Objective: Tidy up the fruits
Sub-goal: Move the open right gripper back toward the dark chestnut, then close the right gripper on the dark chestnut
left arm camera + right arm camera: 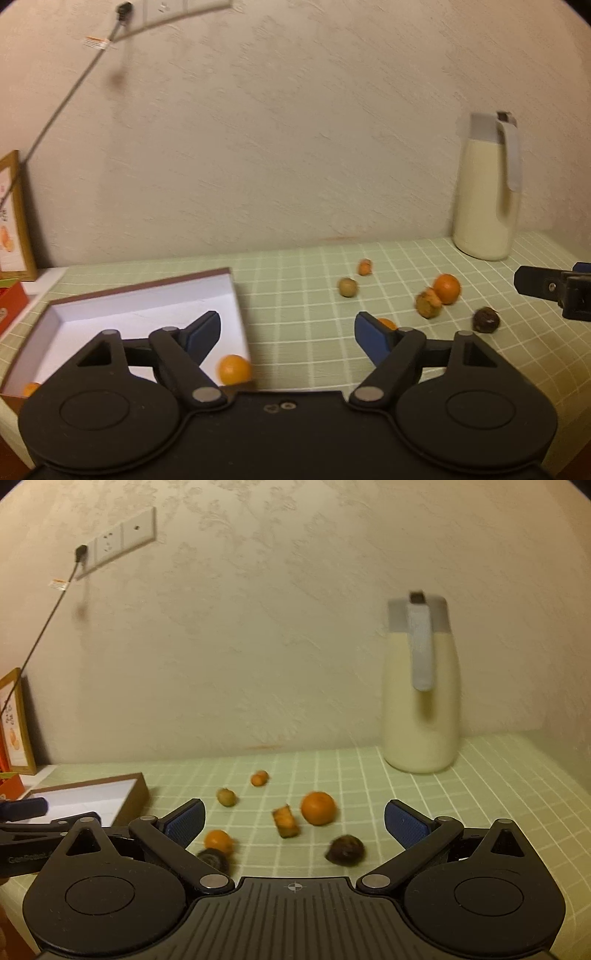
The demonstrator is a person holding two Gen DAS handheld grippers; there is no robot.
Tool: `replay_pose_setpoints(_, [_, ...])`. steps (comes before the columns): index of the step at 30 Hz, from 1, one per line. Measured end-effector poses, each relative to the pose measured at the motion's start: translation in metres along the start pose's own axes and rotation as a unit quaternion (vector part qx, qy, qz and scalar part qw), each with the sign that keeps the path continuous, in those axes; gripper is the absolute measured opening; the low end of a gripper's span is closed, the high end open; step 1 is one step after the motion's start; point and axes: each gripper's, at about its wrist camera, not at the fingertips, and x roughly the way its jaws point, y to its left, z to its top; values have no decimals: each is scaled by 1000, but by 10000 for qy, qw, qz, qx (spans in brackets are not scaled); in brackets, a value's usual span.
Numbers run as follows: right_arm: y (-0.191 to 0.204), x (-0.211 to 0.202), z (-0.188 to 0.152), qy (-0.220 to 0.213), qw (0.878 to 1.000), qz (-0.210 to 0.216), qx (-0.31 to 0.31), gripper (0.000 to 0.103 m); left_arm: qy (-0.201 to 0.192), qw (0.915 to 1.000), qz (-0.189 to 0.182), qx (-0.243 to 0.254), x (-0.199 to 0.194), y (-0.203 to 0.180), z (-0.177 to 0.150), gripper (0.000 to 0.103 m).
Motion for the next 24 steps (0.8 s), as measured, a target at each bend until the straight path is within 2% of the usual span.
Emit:
replay_pose_setpoints(2, [-6, 0, -2, 62, 10000, -33, 30, 101, 59, 9999, -91, 55, 5, -9, -2, 68])
replay_pose_setpoints(4, [-11, 0, -4, 161, 9998, -33, 61, 78, 130, 9997, -155, 96, 12, -17, -4, 65])
replay_pose_setpoints(6, [-17, 4, -7, 334, 9994, -8, 116, 71, 211, 9994, -225, 124, 17, -23, -6, 63])
replay_pose_setpoints(9, [-26, 9, -13, 508, 9984, -32, 250, 71, 307, 9990, -275, 144, 26, -30, -8, 63])
replay_pose_setpoints(14, [-35, 21, -17, 665, 9973, -129, 276, 62, 466, 9983, -320, 149, 41, -41, -11, 63])
replay_pose_setpoints(18, [-42, 37, -22, 879, 9953, -175, 362, 61, 571, 9975, -382, 164, 53, -50, -14, 63])
replay_pose_setpoints(24, [-49, 58, -23, 976, 9939, -218, 471, 61, 716, 9962, -487, 87, 72, -61, -18, 62])
